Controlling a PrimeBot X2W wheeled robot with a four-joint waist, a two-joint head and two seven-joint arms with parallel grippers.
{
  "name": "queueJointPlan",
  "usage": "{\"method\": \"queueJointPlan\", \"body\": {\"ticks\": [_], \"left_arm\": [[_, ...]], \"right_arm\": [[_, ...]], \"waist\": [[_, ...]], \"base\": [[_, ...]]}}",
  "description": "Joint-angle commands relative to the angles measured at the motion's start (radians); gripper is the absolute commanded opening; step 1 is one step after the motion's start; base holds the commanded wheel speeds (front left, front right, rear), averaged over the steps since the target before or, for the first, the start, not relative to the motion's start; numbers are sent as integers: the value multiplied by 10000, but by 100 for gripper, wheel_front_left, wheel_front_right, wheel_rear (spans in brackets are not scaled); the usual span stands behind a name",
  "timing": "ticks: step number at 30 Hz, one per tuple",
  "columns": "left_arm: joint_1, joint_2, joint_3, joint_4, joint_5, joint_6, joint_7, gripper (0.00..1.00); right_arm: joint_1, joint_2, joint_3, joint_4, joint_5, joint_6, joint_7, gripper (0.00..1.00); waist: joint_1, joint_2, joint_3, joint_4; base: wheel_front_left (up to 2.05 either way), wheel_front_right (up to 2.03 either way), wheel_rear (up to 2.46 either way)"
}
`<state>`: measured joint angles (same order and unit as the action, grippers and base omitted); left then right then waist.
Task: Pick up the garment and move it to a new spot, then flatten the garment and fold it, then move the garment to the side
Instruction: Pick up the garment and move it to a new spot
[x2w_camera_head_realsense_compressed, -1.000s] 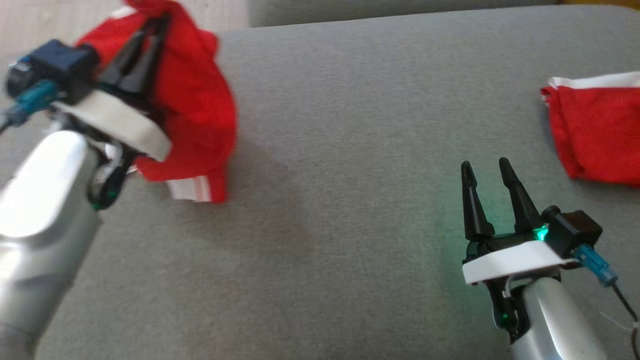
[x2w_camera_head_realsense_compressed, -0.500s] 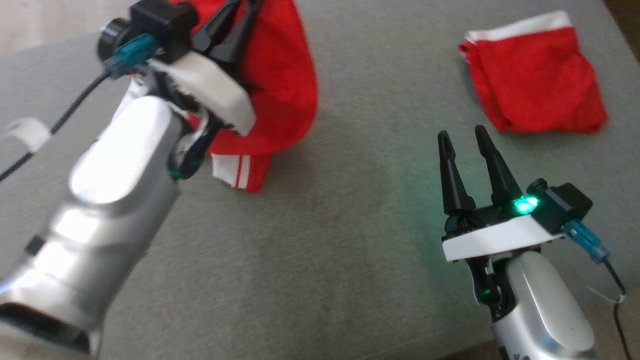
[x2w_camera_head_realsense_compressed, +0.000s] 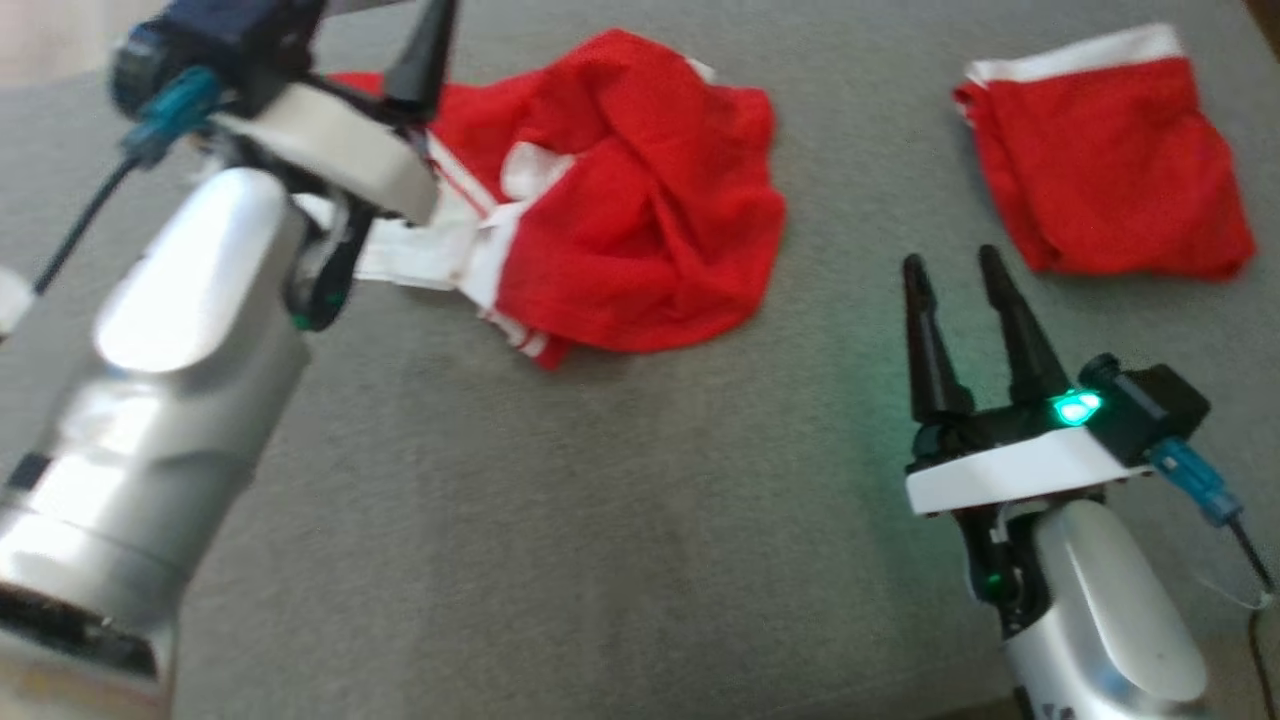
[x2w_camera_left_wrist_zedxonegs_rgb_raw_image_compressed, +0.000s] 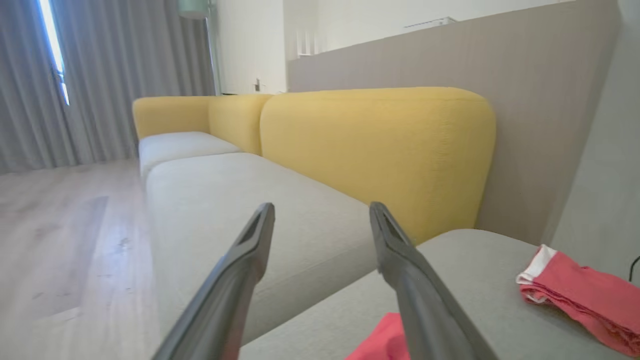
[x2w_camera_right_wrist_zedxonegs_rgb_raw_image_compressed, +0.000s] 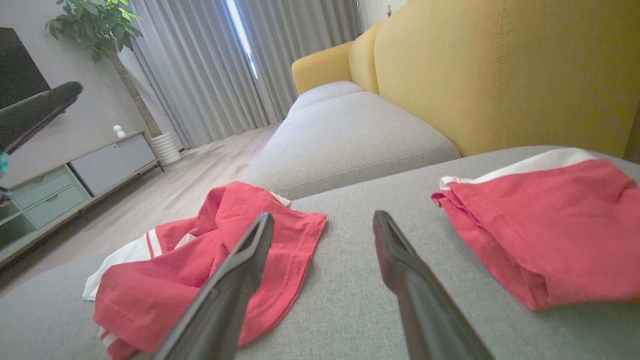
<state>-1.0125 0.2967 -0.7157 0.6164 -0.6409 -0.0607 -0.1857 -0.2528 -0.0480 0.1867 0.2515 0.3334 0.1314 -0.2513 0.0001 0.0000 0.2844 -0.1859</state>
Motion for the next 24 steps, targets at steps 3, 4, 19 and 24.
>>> {"method": "queueJointPlan", "body": {"ticks": [3,4,19,24], "left_arm": [[252,723,550,-230,68,108,-416,100],[480,834,587,-272,76,122,-497,100],[5839,945,2206,-2679,216,1045,-758,100],[6960,417,2848,-3344,481,1197,-759,100]], "right_arm": [[93,-22,-189,-250,-299,-7,-105,100],[140,-22,-277,-223,-387,-7,-105,100],[1006,-22,-433,137,-926,-7,-105,100],[1091,-22,-322,209,-931,-7,-105,100]], "waist": [[-1,0,-527,873],[-1,0,-628,1025],[-1,0,-1912,2285],[-1,0,-2022,2291]], "base": [[0,0,0],[0,0,0],[0,0,0],[0,0,0]]}}
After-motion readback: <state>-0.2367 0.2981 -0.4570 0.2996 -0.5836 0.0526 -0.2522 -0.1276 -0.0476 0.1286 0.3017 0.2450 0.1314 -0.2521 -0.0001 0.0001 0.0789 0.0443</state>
